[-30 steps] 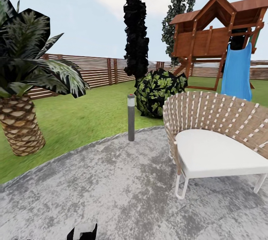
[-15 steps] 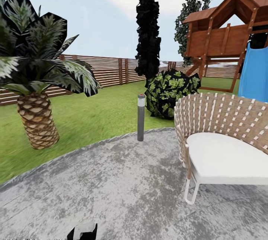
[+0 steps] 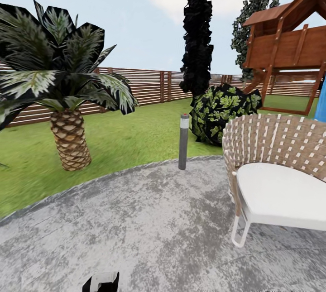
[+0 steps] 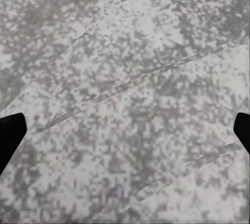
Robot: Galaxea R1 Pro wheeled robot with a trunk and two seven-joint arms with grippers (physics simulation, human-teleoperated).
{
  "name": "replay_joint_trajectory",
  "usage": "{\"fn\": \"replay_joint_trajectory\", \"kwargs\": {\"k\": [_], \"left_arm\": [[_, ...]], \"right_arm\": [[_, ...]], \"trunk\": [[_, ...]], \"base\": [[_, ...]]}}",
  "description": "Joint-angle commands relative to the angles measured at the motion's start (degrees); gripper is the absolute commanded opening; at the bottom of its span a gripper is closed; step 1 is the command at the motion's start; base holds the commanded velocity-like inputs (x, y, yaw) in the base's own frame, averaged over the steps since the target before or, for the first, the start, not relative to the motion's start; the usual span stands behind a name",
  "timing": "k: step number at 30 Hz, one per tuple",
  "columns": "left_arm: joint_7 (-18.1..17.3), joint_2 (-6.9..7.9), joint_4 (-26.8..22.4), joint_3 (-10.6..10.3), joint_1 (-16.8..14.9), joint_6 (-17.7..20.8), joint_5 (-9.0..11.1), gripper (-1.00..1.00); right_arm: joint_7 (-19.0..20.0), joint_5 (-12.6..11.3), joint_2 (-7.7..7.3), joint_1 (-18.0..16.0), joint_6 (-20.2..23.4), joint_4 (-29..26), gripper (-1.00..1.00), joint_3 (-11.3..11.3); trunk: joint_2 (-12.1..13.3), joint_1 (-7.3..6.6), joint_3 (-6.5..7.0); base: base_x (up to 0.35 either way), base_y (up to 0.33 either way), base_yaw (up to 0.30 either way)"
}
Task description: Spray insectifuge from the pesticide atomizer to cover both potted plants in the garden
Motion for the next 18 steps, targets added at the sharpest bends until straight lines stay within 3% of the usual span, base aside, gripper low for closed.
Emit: {"fn": "replay_joint_trajectory", "kwargs": {"k": [1,9,18], "left_arm": [[-0.04,-0.03,0.06,0.02,-0.04,-0.19,0.34,1.00],[-0.04,-0.05,0.06,0.02,-0.04,-0.15,0.41,1.00],[-0.04,-0.05,0.06,0.11,-0.04,-0.15,0.51,1.00]], "right_arm": [[-0.03,-0.07,0.00,-0.01,-0.15,0.01,1.00,-0.02],[-0.06,-0.10,0.02,-0.01,-0.15,0.01,1.00,-0.02],[-0.06,-0.05,0.04,-0.01,-0.15,0.01,1.00,-0.02]], "trunk": [[-0.02,-0.05,-0.05],[-0.02,-0.05,-0.05],[-0.02,-0.05,-0.05]], "base": [[-0.313,-0.136,0.247],[-0.287,-0.176,0.248],[-0.042,-0.300,0.249]]}}
